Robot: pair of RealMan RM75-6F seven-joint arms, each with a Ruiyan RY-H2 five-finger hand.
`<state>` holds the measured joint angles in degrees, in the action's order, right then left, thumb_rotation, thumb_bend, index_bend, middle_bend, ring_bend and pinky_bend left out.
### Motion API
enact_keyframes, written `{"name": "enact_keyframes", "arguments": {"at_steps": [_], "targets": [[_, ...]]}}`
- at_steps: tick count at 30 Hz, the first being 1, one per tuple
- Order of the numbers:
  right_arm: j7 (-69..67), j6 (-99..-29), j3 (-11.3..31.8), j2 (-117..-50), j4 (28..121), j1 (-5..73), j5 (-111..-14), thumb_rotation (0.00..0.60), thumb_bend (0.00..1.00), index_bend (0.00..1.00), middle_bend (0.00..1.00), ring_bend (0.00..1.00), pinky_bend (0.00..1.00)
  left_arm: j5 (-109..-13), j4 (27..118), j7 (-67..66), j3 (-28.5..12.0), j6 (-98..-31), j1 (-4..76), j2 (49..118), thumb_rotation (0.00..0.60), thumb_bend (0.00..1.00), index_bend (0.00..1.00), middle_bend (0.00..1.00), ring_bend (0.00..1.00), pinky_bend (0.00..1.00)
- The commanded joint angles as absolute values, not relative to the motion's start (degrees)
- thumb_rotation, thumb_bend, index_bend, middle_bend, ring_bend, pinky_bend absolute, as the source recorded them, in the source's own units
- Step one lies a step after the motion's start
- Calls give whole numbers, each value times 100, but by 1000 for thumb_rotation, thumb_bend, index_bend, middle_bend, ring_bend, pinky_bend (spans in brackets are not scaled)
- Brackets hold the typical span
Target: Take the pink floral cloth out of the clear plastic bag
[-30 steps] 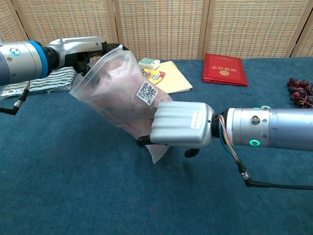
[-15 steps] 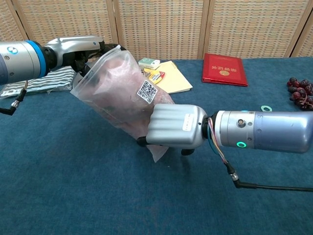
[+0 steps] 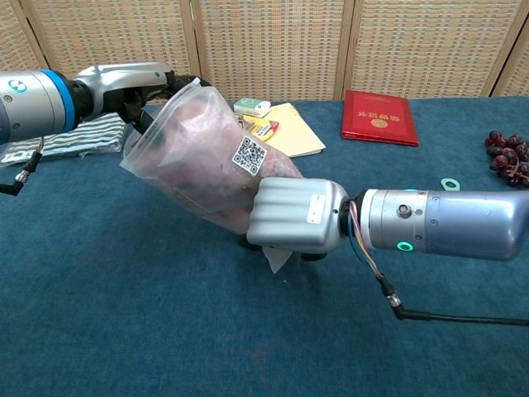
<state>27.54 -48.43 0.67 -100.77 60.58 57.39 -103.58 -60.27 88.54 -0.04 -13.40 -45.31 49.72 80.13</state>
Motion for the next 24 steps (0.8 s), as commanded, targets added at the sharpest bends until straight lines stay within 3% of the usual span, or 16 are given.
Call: {"name": "enact_keyframes", "arguments": {"at_steps": [1, 24], "targets": [[2746, -4860, 48, -10089, 6046, 5738, -10348, 600, 266, 402, 838, 812, 961, -6036, 8841, 20, -1343, -4530, 4969, 8009, 600, 512, 652, 0, 0, 0], [2672, -4995, -73, -10217, 5847, 5789, -10316, 600, 445, 536, 863, 847, 1000, -6116, 8806, 182, -1331, -4497, 4948, 7979, 600, 512, 652, 0, 0, 0]]}}
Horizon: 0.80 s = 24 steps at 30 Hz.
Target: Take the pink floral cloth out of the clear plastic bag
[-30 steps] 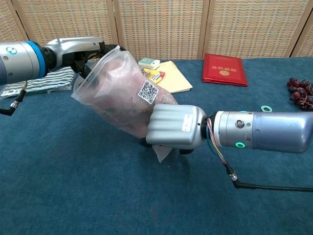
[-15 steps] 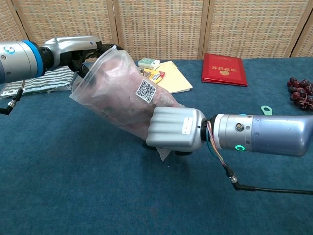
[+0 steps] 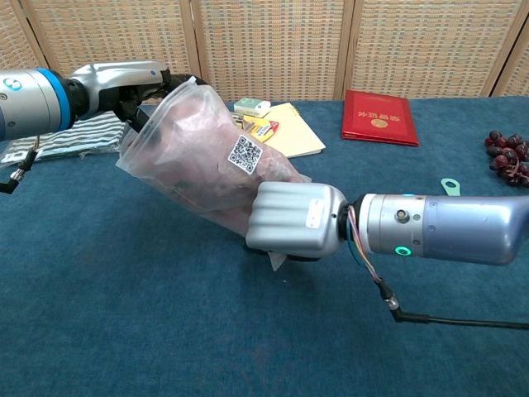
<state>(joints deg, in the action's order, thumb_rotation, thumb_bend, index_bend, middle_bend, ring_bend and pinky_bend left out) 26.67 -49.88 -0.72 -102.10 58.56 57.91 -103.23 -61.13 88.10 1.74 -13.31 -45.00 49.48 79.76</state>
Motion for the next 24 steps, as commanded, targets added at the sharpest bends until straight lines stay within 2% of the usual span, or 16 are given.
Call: {"name": "enact_keyframes", "arguments": {"at_steps": [1, 10, 17, 24], "targets": [[2674, -4996, -74, -10221, 5842, 5790, -10312, 600, 455, 541, 867, 851, 1000, -6117, 8803, 187, -1331, -4495, 4947, 7980, 600, 512, 652, 0, 0, 0], [2676, -5040, -99, -10271, 5790, 5794, -10296, 600, 484, 565, 876, 861, 1000, -6124, 8788, 225, -1328, -4479, 4945, 7979, 600, 512, 652, 0, 0, 0], [2670, -5038, -113, -10305, 5762, 5812, -10274, 600, 616, 582, 876, 861, 1000, -6127, 8800, 234, -1328, -4476, 4949, 7978, 600, 512, 652, 0, 0, 0], [2658, -5026, -122, -10315, 5751, 5833, -10253, 600, 654, 600, 875, 861, 1000, -6116, 8791, 237, -1328, -4474, 4951, 7980, 600, 512, 652, 0, 0, 0]]}}
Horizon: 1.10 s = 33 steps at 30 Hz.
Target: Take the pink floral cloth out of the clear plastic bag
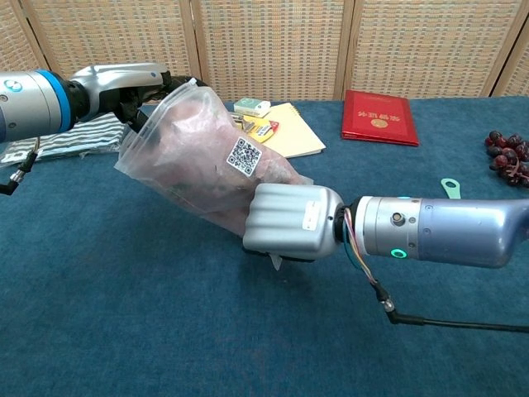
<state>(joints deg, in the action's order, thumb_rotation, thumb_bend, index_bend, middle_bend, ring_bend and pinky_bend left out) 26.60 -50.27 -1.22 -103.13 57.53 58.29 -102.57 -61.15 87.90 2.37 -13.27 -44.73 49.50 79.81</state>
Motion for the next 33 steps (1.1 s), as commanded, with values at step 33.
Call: {"name": "enact_keyframes", "arguments": {"at_steps": [33], "targets": [[3021, -5186, -247, -9829, 6027, 5608, -10124, 600, 881, 849, 909, 879, 1000, -6174, 8784, 464, -1445, -4629, 4844, 7814, 600, 513, 652, 0, 0, 0]]}}
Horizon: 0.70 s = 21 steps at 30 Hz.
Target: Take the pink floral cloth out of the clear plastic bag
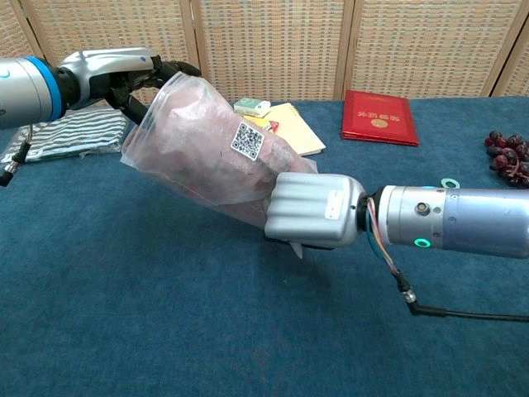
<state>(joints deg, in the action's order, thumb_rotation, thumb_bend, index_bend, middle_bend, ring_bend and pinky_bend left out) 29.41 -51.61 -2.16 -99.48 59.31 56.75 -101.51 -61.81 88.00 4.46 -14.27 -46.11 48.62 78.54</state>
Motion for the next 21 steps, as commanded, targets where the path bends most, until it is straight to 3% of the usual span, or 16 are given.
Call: {"name": "enact_keyframes", "arguments": {"at_steps": [1, 21], "targets": [[3048, -5195, -260, -9779, 6070, 5586, -10120, 600, 884, 850, 909, 880, 1000, -6171, 8773, 476, -1452, -4634, 4835, 7788, 600, 512, 652, 0, 0, 0], [3408, -5528, -568, -8267, 6522, 4877, -9944, 600, 894, 851, 911, 883, 1000, -6271, 7991, 1371, -1495, -4731, 4077, 6421, 600, 514, 652, 0, 0, 0]]}}
